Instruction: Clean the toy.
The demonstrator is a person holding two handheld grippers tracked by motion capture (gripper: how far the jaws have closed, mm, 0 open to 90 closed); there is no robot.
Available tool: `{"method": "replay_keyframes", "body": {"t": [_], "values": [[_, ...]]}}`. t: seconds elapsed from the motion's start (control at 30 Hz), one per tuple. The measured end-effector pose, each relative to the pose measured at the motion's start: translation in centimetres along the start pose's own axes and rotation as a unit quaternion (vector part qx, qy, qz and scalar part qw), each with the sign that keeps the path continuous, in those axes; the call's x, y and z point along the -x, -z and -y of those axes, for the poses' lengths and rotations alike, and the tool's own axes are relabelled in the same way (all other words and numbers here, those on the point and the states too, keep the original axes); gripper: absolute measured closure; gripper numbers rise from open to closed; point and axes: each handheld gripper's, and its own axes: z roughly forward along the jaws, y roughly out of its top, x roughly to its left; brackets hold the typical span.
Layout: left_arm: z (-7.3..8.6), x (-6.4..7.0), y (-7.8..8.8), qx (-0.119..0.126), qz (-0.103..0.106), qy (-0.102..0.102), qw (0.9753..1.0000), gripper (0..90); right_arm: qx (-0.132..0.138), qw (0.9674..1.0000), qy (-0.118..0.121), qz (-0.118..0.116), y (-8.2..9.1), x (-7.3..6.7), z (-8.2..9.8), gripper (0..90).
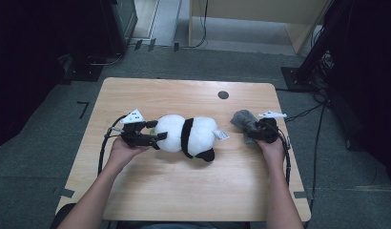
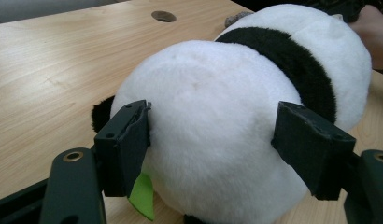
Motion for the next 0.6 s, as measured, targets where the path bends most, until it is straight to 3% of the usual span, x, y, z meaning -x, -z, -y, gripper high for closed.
{"method": "replay_keyframes", "body": {"t": [0.07,0.2,0.4,0.6], "values": [[0.0,-0.1,-0.2,-0.005,-0.004,0.005,1.0,24.3,-0.019,0.9998,0.004,0.003,-0.7,-0.1,0.3,35.0],[0.0,-0.1,-0.5,-0.015,-0.009,0.011,0.9998,18.0,-0.023,0.9995,0.016,0.011,-0.9,-0.2,0.4,35.1],[0.5,-0.7,-0.8,-0.013,0.001,0.014,0.9998,12.9,-0.004,0.9998,0.013,0.016,-1.0,-0.3,0.9,34.6],[0.6,-0.7,-0.9,-0.034,-0.004,0.023,0.9991,9.3,0.009,0.9991,0.018,0.038,-1.3,-0.9,1.2,29.8]]}}
